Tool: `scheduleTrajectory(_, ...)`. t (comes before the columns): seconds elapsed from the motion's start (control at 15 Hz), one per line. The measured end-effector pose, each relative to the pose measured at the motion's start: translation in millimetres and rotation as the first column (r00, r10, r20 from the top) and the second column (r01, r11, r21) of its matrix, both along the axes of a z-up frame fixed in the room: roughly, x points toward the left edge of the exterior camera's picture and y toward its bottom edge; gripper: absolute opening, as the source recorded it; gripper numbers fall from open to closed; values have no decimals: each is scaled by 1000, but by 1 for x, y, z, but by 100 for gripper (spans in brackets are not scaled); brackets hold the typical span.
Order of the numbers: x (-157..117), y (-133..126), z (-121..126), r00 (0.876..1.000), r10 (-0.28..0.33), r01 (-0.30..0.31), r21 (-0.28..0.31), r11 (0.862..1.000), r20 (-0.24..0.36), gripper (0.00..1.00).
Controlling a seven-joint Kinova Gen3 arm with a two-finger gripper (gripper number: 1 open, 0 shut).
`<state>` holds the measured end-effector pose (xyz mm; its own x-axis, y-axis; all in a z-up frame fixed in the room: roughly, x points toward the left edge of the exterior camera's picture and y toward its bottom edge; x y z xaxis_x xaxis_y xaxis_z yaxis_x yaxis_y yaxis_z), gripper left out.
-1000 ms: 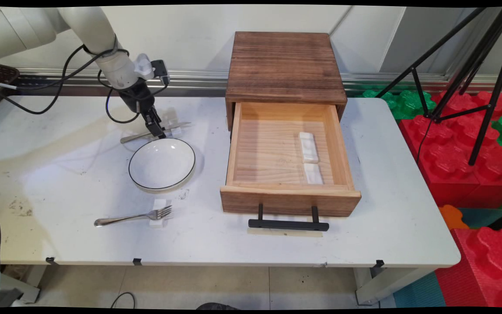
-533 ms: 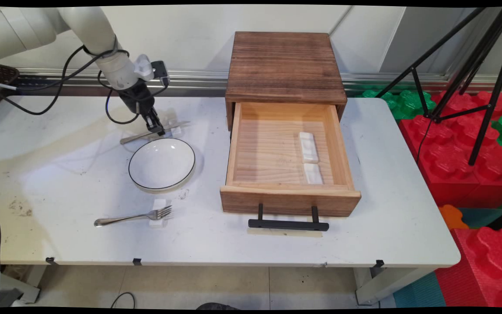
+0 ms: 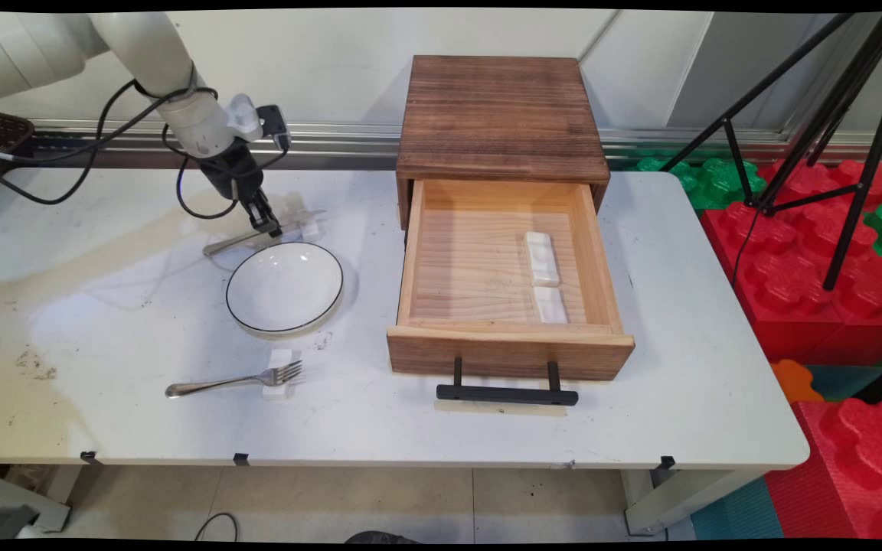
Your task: Place the picked object into the drawer
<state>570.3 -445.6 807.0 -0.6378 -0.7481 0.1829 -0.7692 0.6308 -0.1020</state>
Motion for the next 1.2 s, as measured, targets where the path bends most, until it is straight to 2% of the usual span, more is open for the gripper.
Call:
scheduleTrajectory(0.27,-2,8,15,998,64,-63,-39,997,19,0)
scheduleTrajectory(0.47,-7,17,39,991,134,-131,-97,987,26,0)
scheduleTrajectory(0.8,-30,25,99,975,224,-217,-239,946,2,0)
scheduleTrajectory(1.0,-47,27,126,973,229,-222,-294,930,-11,0)
scheduleTrajectory(1.2,-71,24,154,980,196,-192,-342,920,-25,0)
